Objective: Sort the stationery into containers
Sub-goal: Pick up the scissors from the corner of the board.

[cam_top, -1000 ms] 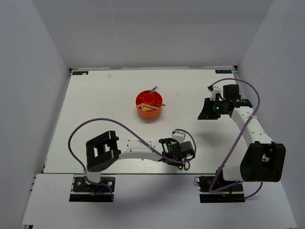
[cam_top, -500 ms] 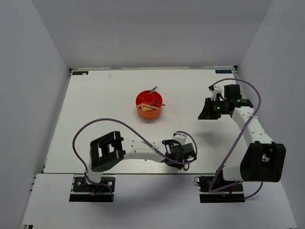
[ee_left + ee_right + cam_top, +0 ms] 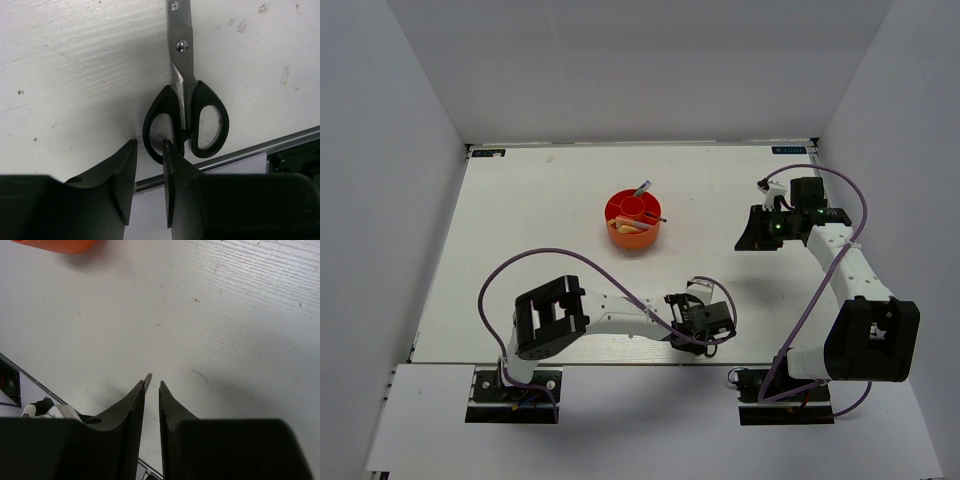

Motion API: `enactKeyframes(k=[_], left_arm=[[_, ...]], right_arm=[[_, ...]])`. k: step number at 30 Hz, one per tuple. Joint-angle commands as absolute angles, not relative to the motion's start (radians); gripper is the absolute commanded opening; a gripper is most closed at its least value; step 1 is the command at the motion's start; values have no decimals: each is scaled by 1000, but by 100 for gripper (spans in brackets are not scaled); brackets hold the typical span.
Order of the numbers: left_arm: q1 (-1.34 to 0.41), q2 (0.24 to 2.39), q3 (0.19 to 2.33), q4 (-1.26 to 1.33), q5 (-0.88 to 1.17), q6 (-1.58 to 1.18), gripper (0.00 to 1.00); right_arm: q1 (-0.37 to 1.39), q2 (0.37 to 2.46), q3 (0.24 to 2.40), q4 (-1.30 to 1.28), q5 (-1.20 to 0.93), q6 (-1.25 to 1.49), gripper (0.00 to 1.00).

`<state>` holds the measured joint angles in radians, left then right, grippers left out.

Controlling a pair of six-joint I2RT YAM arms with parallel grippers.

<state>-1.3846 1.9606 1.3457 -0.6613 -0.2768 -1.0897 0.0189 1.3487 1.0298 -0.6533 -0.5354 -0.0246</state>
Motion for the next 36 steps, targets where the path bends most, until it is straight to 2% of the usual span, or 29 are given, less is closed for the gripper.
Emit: enactKeyframes(k=[1,8,11,15,25,27,31,32,34,36], left_arm=[[-1388,1980,1364,-716,-285,-1106,39],[-1384,1967,1306,-785,-298,-1108,39],[-1381,1951,1249,-790,-284,-1112,36],[-1368,1939,1192,-773,-264,-1118,28],[-1341,1944,1120,-716,-236,-1094,1],[-1333,1919,1111,-724,-238,-1083,0],[-1315,1836,1108,-765,-322,-1017,0],[-1310,1788,1112,-809,-356,-1005,0],[-1299,1752,1135,-856,-402,-944,0],[-1290,1691,1153,-937,-457,-898,0]], right_arm=[[14,1324,1025,-637,-563,-12,21],[14,1322,1023,-637,-575,-8,21],[12,1319,1023,-637,-583,-8,21],[-21,1316,1023,-643,-584,-6,21],[-32,1321,1019,-637,-604,-6,21],[-37,1318,1017,-637,-611,-8,22],[-40,1321,1020,-635,-635,-17,37],[-38,1322,1016,-637,-640,-26,44],[-38,1324,1016,-640,-658,-32,48],[-38,1324,1017,-641,-667,-40,48]])
